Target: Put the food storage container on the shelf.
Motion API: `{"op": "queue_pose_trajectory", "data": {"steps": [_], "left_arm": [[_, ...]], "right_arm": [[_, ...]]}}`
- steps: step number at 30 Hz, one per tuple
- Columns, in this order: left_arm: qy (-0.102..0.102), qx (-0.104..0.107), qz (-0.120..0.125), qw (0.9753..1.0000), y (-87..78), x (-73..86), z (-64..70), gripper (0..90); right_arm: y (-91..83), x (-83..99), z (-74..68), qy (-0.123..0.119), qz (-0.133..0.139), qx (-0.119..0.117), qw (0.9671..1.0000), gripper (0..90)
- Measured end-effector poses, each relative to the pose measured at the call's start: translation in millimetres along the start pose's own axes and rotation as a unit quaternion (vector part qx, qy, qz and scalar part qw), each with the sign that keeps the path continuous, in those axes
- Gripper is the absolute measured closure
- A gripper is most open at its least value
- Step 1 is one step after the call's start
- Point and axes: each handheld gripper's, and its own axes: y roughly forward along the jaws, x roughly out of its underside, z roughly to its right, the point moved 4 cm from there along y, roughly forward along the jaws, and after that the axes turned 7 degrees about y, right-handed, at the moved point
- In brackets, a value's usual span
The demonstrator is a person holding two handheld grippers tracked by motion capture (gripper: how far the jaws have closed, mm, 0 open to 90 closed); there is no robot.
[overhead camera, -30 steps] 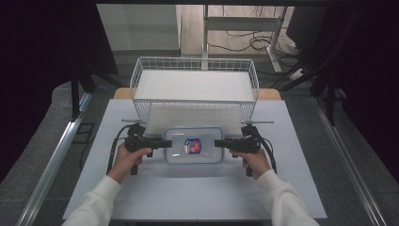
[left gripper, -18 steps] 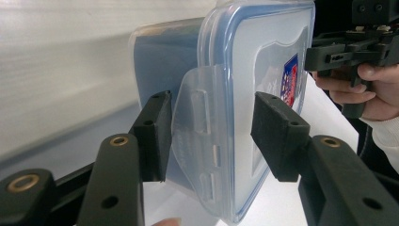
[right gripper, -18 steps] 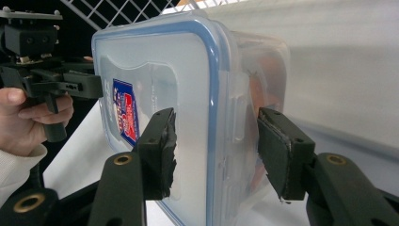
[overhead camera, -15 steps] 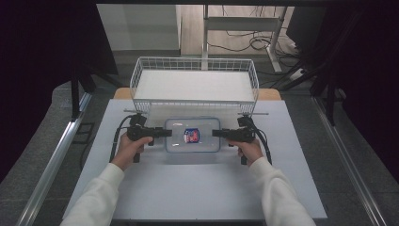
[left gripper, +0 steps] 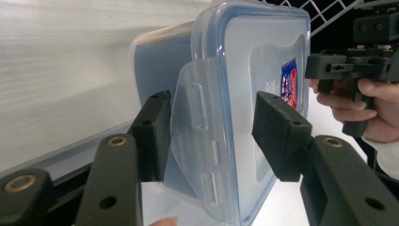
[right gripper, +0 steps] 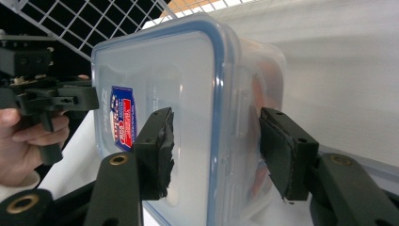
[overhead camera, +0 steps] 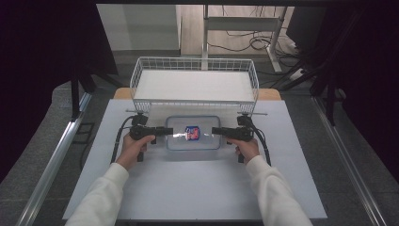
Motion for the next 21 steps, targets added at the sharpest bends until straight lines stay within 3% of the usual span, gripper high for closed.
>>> {"op": "queue_pose_trajectory", "data": {"steps": [11,16,21], "left_arm": [[-0.042,-0.023,0.02,0.9986,5.9,-2.3,-1.3,47.0],[-0.041,-0.035,0.026,0.9982,8.0,-2.6,-2.6,46.5],[-0.04,-0.05,0.029,0.9975,9.8,-2.7,-1.6,45.0]], "right_arm": [[5.8,-1.6,1.9,0.025,0.017,0.015,0.9994,43.2],[8.5,-2.3,3.0,0.04,0.024,0.021,0.9987,42.5],[9.7,-1.5,3.4,0.038,0.028,0.029,0.9985,39.7]]}}
